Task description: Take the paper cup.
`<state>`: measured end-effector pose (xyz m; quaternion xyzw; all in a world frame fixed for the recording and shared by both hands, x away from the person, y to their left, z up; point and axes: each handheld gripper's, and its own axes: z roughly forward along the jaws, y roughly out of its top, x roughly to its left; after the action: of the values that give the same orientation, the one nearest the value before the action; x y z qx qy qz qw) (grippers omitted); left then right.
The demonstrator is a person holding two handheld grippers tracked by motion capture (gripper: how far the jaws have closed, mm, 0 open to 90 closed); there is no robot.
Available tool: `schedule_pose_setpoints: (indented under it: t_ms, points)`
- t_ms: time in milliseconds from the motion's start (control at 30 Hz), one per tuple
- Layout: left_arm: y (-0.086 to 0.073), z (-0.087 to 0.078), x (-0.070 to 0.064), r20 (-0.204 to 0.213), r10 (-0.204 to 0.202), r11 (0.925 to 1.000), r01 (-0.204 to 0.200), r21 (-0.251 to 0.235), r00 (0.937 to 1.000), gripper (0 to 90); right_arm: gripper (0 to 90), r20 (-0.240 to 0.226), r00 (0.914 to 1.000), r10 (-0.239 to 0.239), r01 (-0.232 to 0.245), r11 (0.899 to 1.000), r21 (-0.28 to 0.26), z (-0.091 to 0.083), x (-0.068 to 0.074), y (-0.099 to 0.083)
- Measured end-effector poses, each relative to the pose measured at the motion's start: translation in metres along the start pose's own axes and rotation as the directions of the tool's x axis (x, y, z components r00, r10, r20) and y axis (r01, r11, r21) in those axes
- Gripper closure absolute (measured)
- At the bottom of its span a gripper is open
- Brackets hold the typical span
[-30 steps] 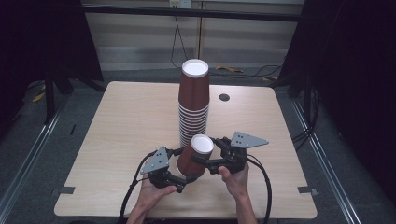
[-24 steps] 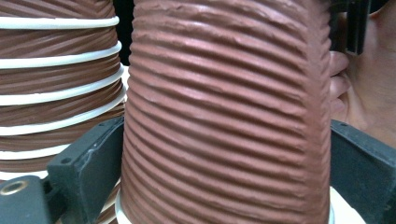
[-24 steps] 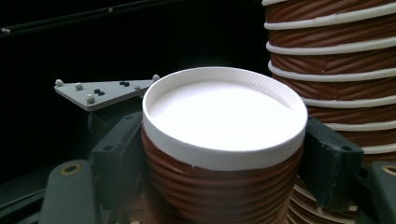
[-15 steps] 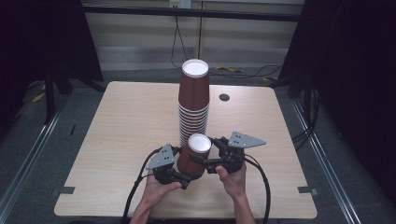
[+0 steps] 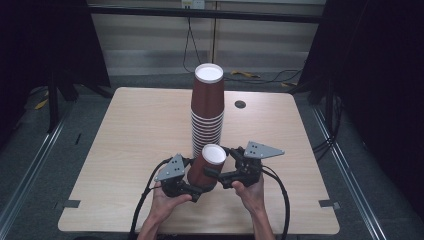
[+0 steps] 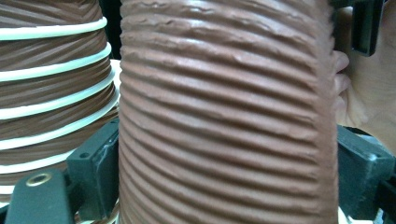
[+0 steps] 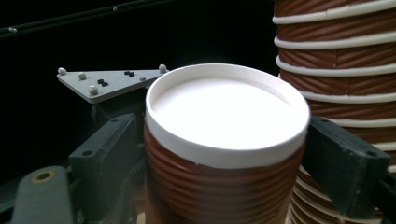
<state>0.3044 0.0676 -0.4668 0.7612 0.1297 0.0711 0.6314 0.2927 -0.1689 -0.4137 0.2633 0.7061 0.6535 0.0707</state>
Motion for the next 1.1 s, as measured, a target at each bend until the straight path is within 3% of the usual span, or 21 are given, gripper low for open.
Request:
schedule_pose_setpoints:
  t_ms: [367, 700, 833, 967, 1100]
  points:
    - [0.001, -0.008, 0.003, 0.012, -0.007, 0.9997, 0.007, 0.023, 0.9999, 13.6, 13.3, 0.006, 0.9999, 0.016, -0.016, 1.0, 0.003, -0.005, -0.002, -0.004]
    - [0.003, -0.014, 0.01, -0.007, -0.011, 0.9994, 0.011, 0.034, 0.9999, 13.9, 13.0, 0.022, 0.9995, 0.025, -0.025, 1.0, 0.019, -0.016, -0.006, -0.012]
    - [0.006, -0.018, 0.012, -0.029, 0.016, 0.9961, -0.013, 0.088, 0.9995, 14.0, 13.1, 0.042, 0.9989, 0.023, -0.024, 0.999, 0.037, -0.022, -0.007, -0.014]
    - [0.007, -0.025, 0.016, -0.042, 0.027, 0.9928, -0.022, 0.118, 0.9988, 14.2, 13.4, 0.057, 0.9981, 0.025, -0.028, 0.997, 0.068, -0.022, -0.009, -0.016]
    - [0.007, -0.029, 0.017, -0.037, 0.039, 0.9899, -0.034, 0.138, 0.9985, 14.3, 13.7, 0.06, 0.9982, -0.003, -0.004, 0.994, 0.108, -0.018, -0.007, -0.018]
